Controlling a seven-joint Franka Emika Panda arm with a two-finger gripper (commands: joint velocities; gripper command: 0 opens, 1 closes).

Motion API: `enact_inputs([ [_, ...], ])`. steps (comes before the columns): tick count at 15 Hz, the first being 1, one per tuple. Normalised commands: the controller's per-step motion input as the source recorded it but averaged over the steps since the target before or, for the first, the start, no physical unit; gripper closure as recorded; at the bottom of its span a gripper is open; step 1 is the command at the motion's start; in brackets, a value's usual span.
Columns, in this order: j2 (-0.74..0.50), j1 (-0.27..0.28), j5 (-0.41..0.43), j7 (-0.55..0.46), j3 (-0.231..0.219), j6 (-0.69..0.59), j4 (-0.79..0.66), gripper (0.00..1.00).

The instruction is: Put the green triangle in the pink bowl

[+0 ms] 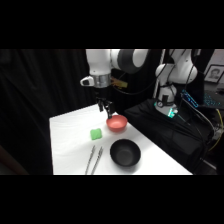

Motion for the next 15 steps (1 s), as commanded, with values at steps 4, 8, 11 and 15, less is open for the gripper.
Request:
enact_inputs([
  [4, 0.02, -0.047, 0.010, -0.06, -0.007, 0.03, 0.05, 0.00],
  [8, 0.12, -0.114, 0.070, -0.22, -0.061, 0.08, 0.19, 0.00],
  [11, 0.24, -0.111, 0.131, -0.26, -0.047, 0.17, 0.29, 0.00],
  [15, 0.34, -0.084, 0.159, -0.20, -0.009, 0.19, 0.31, 0.00],
])
